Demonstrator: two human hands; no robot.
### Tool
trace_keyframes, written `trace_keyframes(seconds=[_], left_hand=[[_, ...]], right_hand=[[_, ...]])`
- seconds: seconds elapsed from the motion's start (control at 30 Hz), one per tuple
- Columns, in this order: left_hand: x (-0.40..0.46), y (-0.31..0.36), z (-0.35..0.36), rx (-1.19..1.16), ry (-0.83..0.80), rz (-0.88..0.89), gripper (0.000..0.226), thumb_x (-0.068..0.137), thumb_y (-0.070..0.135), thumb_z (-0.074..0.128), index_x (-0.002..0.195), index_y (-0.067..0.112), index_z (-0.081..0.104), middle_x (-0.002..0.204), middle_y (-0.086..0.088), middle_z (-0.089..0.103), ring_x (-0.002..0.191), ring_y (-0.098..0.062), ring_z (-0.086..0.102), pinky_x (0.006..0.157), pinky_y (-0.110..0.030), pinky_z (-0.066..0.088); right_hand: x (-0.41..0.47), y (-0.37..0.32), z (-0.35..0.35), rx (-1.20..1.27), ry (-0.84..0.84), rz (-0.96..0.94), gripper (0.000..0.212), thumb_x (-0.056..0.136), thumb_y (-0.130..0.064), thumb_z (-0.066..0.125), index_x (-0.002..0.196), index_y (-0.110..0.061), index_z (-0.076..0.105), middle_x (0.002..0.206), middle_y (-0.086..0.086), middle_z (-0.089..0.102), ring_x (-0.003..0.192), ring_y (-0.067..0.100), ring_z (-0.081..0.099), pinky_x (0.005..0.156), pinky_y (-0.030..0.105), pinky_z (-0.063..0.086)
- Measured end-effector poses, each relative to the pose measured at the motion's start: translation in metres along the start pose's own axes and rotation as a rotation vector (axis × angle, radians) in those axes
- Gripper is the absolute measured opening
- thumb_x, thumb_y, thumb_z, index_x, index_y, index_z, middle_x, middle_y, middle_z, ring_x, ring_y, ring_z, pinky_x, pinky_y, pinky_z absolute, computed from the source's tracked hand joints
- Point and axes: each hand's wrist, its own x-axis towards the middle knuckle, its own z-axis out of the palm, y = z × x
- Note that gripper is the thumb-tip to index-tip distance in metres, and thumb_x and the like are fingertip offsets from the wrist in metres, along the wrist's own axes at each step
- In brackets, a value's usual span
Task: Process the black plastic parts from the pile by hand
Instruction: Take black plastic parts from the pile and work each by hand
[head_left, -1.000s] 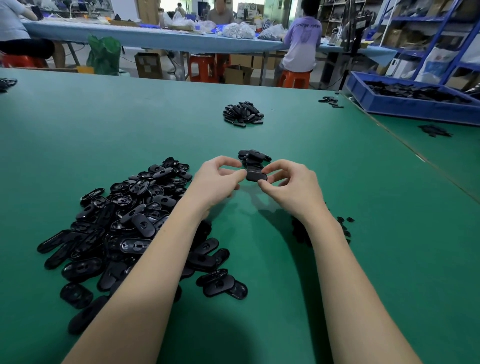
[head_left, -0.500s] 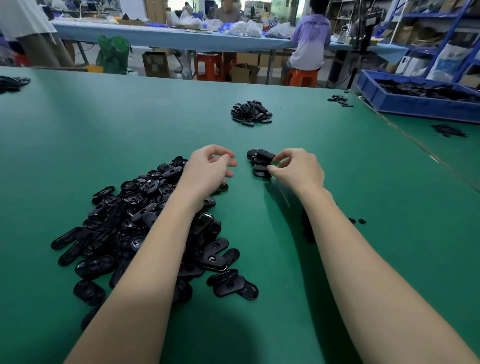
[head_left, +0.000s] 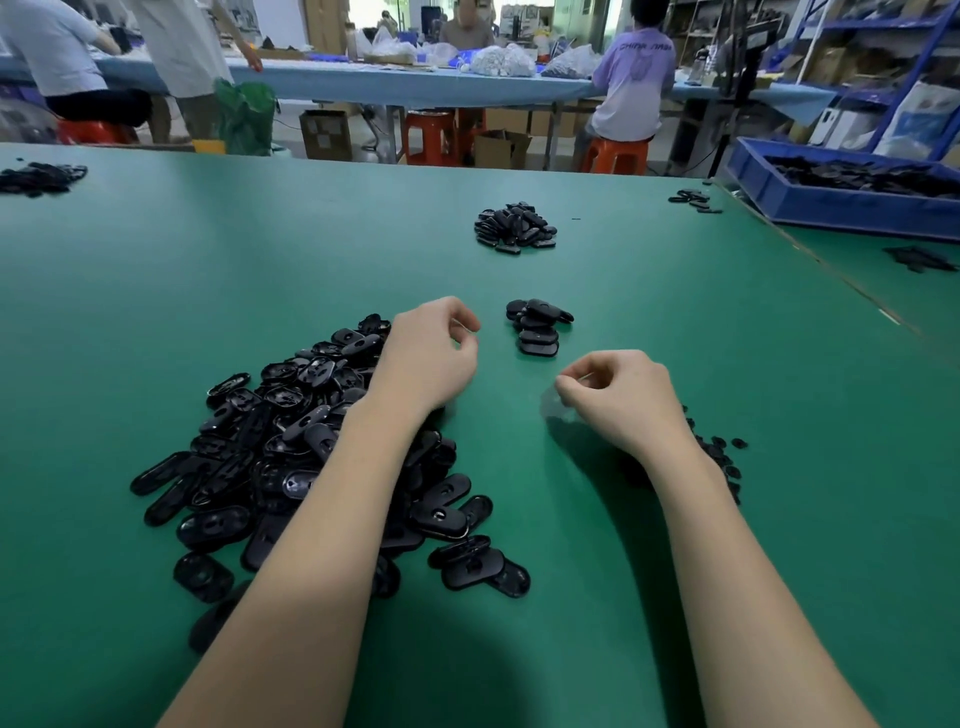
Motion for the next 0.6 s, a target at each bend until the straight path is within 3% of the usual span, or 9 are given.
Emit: trace_keyframes(seconds=[0.1,0.23,0.43,0.53,0.6], left_hand=[[-0.004,0.0,0.003,0.288,-0.074,0.033,0.027,0.092,0.022,0.06,0.117,0.025,0.066,0.111,0.006,0.068,0.111,-0.021,0.053,0.095,-0.035,0.046],[-0.007,-0.002,0.01,0.454,-0.169,-0.017,0.035,0.092,0.022,0.06,0.126,0.027,0.062,0.12,0.001,0.067,0.123,-0.025,0.047,0.103,-0.038,0.04],[-0.009,-0.001,0.008,0.313,-0.146,-0.019,0.031,0.088,0.014,0.062,0.116,0.028,0.064,0.104,0.009,0.07,0.104,-0.019,0.06,0.097,-0.036,0.046],[-0.006,0.007,0.007,-0.009,-0.14,-0.004,0.026,0.088,0.016,0.065,0.107,0.033,0.067,0.096,0.012,0.068,0.074,-0.009,0.06,0.077,-0.023,0.05],[-0.005,0.016,0.007,-0.277,-0.165,-0.03,0.025,0.086,0.014,0.066,0.1,0.034,0.069,0.094,0.013,0.068,0.064,-0.003,0.058,0.064,-0.017,0.047]], right_hand=[[-0.001,-0.004,-0.002,0.046,0.004,-0.004,0.01,0.083,-0.037,0.068,0.077,-0.03,0.073,0.074,-0.013,0.074,0.079,0.01,0.068,0.079,0.036,0.059],[-0.001,-0.007,-0.001,0.053,-0.006,-0.009,0.01,0.083,-0.036,0.067,0.077,-0.03,0.073,0.074,-0.013,0.074,0.079,0.01,0.068,0.08,0.037,0.059],[-0.002,-0.007,-0.001,0.055,-0.026,-0.024,0.01,0.084,-0.035,0.067,0.076,-0.031,0.073,0.075,-0.013,0.074,0.077,0.009,0.068,0.077,0.035,0.059],[-0.002,-0.009,-0.002,0.152,-0.006,-0.027,0.009,0.086,-0.037,0.069,0.079,-0.033,0.073,0.075,-0.013,0.074,0.061,-0.002,0.06,0.062,0.022,0.051],[-0.004,-0.014,-0.003,0.304,-0.035,-0.012,0.01,0.091,-0.043,0.068,0.088,-0.034,0.072,0.08,-0.013,0.076,0.053,0.0,0.059,0.052,0.015,0.045]])
